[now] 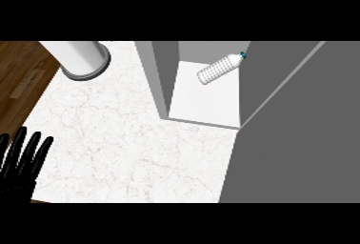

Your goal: Pick up the bottled water, place it into the cabinet and close the cabinet

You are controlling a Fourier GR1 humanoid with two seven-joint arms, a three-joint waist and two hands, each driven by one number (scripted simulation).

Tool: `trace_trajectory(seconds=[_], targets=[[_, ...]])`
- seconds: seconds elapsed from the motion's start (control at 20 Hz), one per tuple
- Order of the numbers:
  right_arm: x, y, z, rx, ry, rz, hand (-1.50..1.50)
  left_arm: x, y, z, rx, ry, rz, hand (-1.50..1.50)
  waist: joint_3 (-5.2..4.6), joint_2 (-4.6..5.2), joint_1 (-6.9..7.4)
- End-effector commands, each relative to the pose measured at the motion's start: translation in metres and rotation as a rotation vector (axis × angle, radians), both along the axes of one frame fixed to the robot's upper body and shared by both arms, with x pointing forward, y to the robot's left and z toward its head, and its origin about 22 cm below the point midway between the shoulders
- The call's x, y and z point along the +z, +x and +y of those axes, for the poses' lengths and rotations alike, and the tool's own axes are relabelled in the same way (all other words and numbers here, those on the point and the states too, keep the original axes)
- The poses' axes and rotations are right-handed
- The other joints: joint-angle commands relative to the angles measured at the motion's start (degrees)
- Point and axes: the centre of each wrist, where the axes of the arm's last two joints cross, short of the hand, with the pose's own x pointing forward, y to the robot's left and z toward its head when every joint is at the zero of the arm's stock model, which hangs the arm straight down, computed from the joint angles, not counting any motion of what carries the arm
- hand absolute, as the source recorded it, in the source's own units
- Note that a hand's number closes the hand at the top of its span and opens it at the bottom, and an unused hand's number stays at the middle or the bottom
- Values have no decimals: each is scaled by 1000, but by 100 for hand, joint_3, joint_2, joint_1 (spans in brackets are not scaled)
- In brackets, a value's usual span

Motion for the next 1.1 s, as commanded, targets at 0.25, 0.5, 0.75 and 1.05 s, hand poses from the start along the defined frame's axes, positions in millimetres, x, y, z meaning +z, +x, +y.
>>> trace_trajectory(seconds=[0.25, 0.5, 0.75, 1.05], targets=[[12, 5, 24, 210, 8, -38, 150, 9, 2, 18, -55, 32, -19, -150, -28, 137, 383], [17, 14, 18, 257, -105, -108, 150, 14, 3, 19, -86, 33, -26, -150, -53, 141, 585], [26, 24, 13, 309, -173, -210, 150, 14, 4, 21, -92, 36, -16, -150, -71, 111, 624], [24, 30, 16, 314, -195, -203, 150, 19, 6, 31, -93, 55, -19, -150, -77, 101, 607]])
